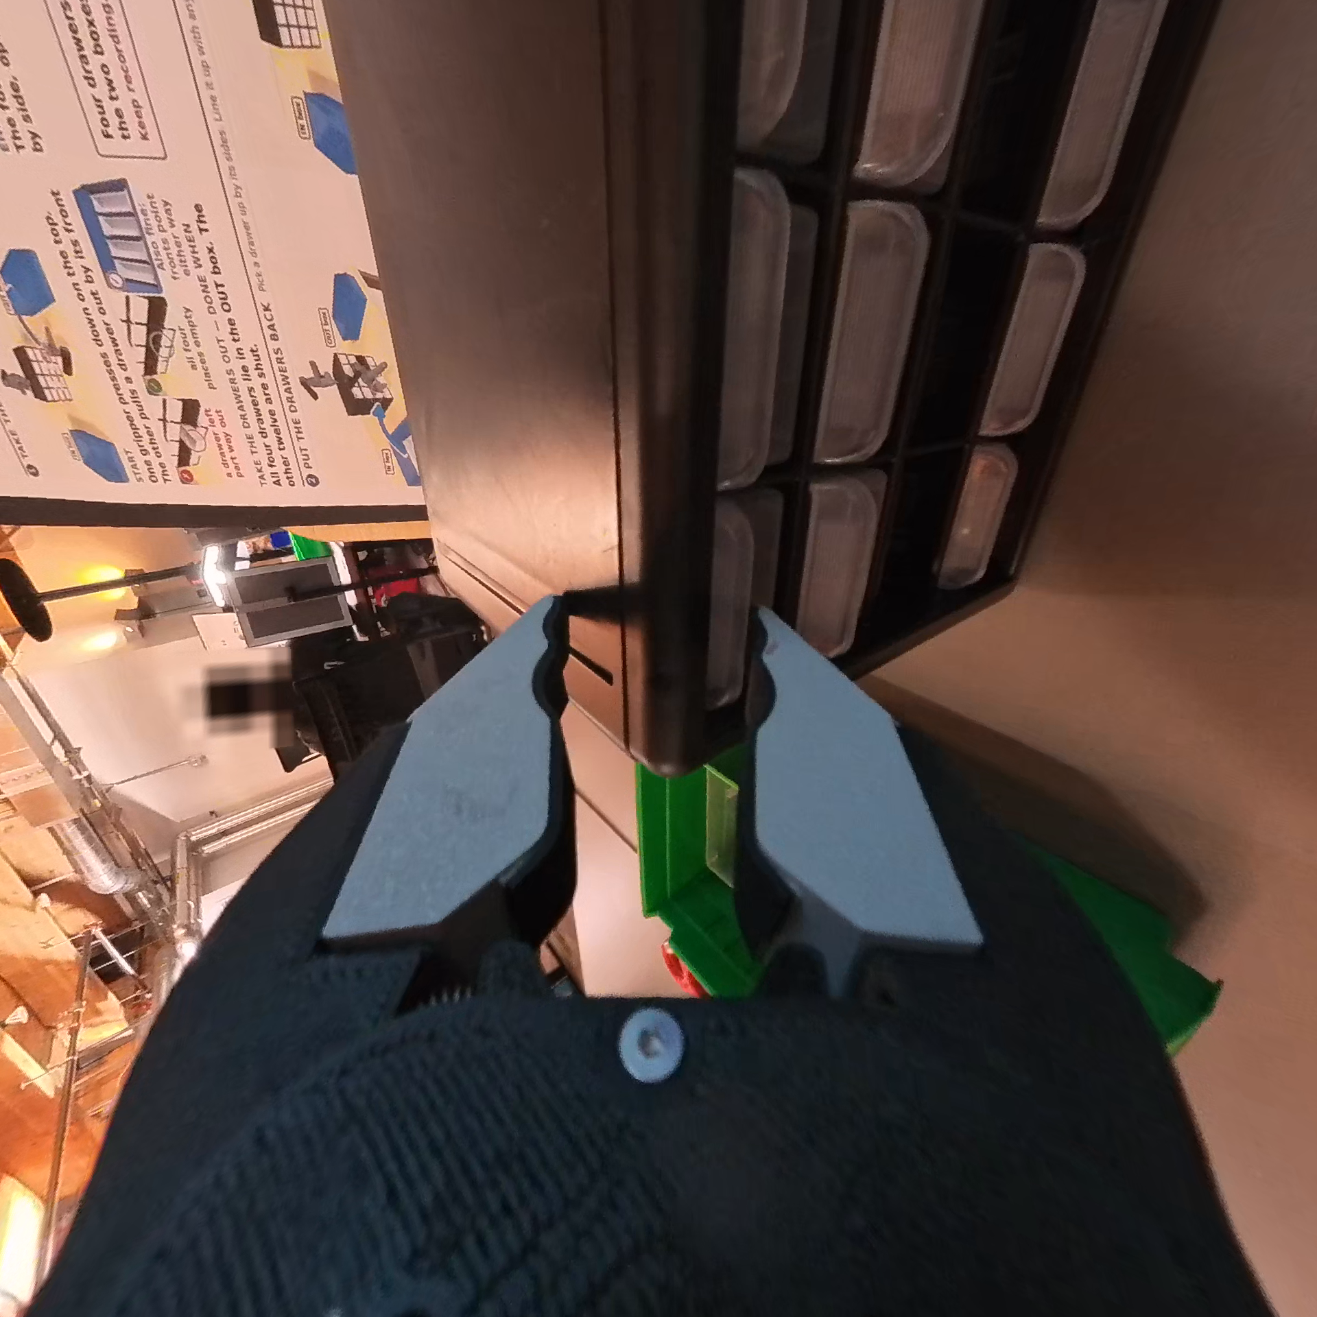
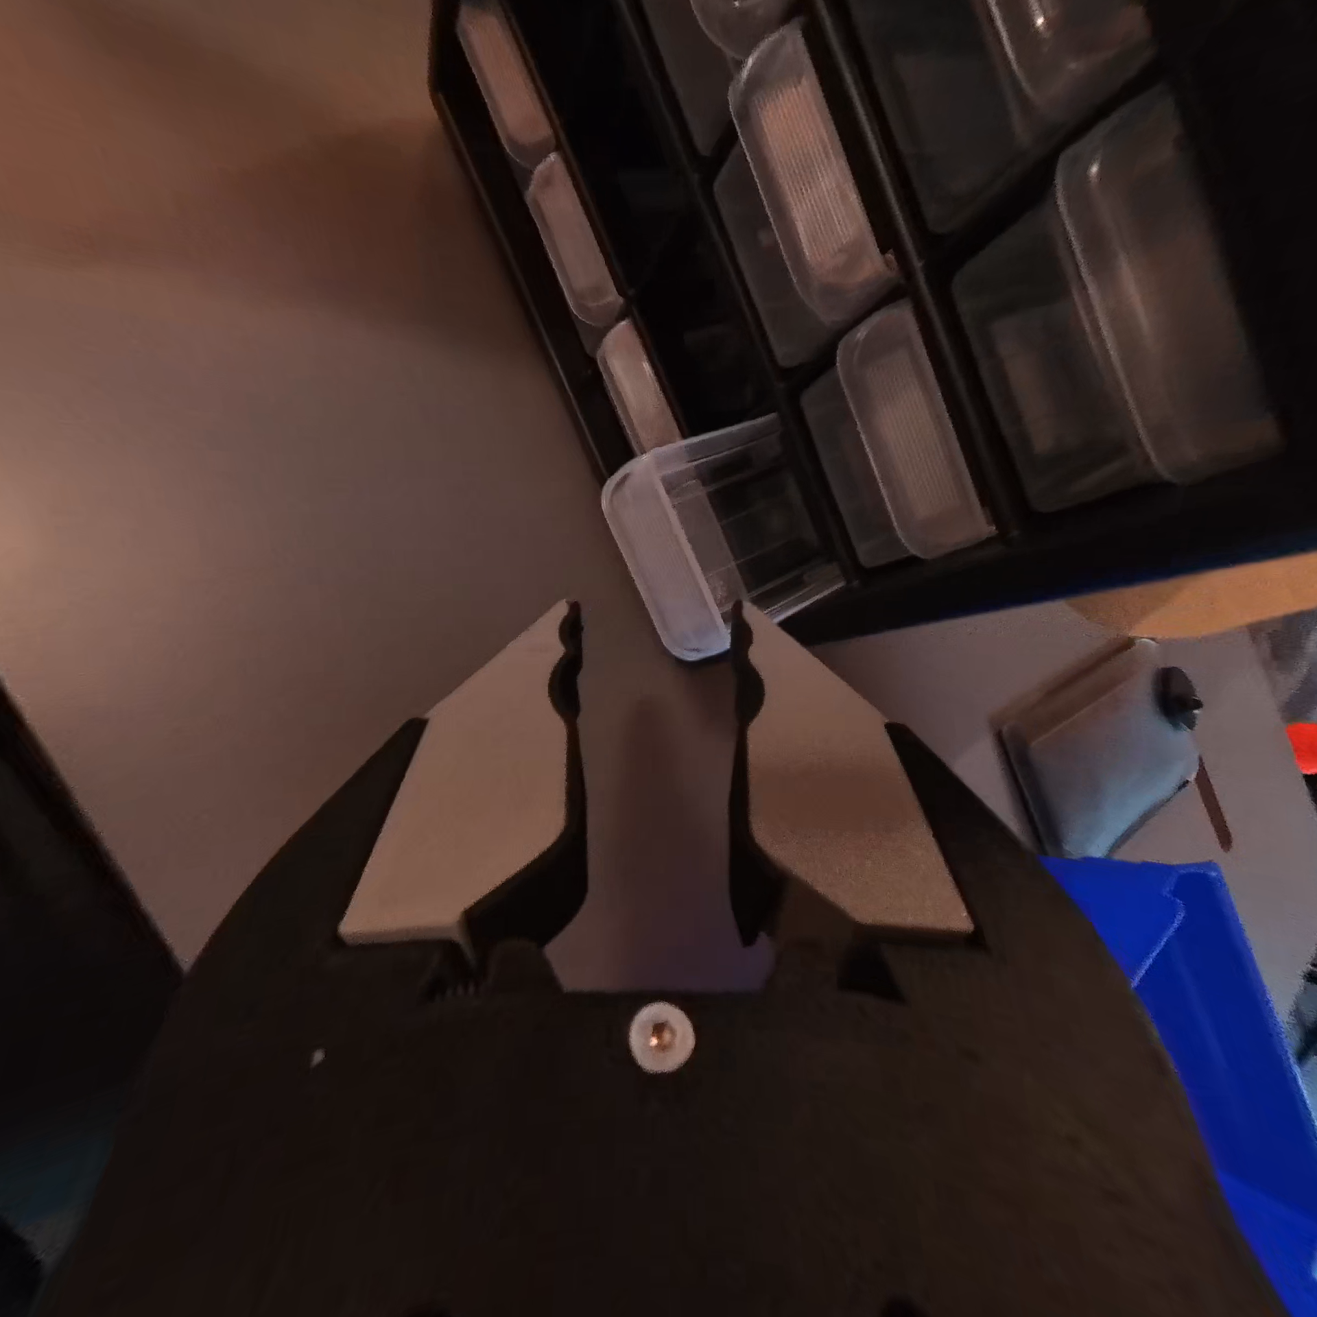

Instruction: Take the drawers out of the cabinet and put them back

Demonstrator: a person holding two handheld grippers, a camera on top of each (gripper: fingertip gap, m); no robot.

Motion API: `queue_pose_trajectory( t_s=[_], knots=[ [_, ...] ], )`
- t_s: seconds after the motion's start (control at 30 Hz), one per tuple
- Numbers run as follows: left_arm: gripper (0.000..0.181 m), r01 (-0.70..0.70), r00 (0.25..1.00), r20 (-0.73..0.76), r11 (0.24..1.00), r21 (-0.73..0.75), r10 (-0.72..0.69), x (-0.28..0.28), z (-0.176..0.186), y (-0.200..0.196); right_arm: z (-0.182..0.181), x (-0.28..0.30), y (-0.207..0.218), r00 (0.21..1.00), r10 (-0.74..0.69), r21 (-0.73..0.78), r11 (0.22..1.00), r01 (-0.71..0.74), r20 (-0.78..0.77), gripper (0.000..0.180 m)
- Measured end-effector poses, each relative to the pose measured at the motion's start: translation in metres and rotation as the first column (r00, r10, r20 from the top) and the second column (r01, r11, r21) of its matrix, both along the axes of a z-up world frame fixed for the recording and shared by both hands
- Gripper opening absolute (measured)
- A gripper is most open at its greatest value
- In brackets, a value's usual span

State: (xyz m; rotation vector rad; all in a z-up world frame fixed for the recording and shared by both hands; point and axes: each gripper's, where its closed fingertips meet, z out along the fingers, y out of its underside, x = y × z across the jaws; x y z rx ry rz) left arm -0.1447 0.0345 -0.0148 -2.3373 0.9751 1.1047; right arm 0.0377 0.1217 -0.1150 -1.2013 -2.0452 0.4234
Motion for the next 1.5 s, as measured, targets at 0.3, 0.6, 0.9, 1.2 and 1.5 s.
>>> queue_pose_trajectory(
  t_s=[0.3, 0.6, 0.9, 1.2, 1.5],
  knots=[
    [0.048, -0.002, 0.999, 0.043, 1.000, 0.021, 0.001, 0.001, 0.000, 0.000, 0.023, 0.034, -0.080, 0.917, 0.385, -0.269, 0.877, -0.398, -0.102, 0.000],
    [0.048, -0.018, 1.000, 0.021, 1.000, 0.009, 0.018, 0.000, 0.000, 0.000, -0.013, -0.043, 0.016, 0.992, -0.103, -0.270, 0.960, 0.078, -0.077, 0.000],
    [0.047, -0.032, 0.999, -0.031, 0.999, 0.018, 0.032, -0.001, 0.000, 0.001, -0.025, -0.039, -0.017, 0.980, -0.029, -0.331, 0.943, -0.039, -0.198, 0.000],
    [0.047, -0.041, 0.998, -0.048, 0.996, 0.074, 0.045, -0.001, -0.001, 0.001, -0.030, -0.031, -0.012, 0.914, -0.120, -0.366, 0.930, -0.033, -0.387, 0.007],
    [0.047, -0.061, 0.997, -0.051, 0.994, 0.090, 0.066, -0.001, -0.001, 0.001, -0.033, -0.028, -0.006, 0.918, -0.149, -0.366, 0.930, 0.004, -0.368, 0.012]
  ],
)
